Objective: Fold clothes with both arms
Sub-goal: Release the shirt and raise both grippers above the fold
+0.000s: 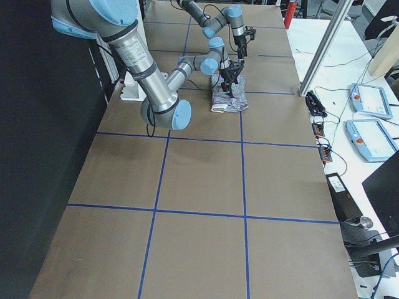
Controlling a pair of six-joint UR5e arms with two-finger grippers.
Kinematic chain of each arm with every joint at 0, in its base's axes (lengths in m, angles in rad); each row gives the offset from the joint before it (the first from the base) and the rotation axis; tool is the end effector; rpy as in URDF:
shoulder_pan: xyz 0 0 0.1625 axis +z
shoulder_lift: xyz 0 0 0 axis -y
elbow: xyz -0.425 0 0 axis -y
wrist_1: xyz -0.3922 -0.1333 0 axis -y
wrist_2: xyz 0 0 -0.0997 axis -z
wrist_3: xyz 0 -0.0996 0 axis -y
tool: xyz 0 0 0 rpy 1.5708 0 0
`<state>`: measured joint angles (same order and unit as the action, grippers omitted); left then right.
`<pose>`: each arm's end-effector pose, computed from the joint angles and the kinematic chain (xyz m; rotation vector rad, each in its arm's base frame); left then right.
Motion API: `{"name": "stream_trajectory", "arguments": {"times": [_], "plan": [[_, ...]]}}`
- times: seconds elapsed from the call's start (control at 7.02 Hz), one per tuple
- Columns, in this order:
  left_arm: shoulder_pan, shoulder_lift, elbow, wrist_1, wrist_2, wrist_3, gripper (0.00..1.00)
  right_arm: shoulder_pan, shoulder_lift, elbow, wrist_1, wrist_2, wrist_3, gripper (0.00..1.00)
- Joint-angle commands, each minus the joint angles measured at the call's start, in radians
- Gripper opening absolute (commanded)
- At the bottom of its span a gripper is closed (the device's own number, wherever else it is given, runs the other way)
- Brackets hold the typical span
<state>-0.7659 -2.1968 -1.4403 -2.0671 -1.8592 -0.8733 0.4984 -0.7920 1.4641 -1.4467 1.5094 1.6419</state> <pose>0.4523 -0.5807 0.2892 0.4610 0.9087 0.0806 -0.5888 -0.4792 0.2191 0.2288 -0.7764 0.5630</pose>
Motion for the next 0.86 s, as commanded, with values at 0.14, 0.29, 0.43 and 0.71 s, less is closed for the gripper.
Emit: {"name": "stream_trajectory", "arguments": {"times": [0.14,0.29,0.43,0.71], "plan": [[-0.001,0.002,0.0,-0.004,-0.002,-0.006,1.0,-0.073,-0.027,-0.005,-0.049,-0.029,-0.169,1.0],[-0.001,0.002,0.0,-0.004,-0.002,-0.007,1.0,-0.073,-0.015,-0.001,-0.09,-0.026,-0.213,1.0],[-0.001,0.002,-0.002,-0.004,-0.002,-0.013,1.0,-0.072,-0.015,-0.007,-0.092,-0.031,-0.217,1.0],[-0.003,0.005,-0.009,-0.004,-0.002,-0.018,1.0,-0.025,-0.007,-0.028,-0.086,-0.032,-0.247,1.0]]}}
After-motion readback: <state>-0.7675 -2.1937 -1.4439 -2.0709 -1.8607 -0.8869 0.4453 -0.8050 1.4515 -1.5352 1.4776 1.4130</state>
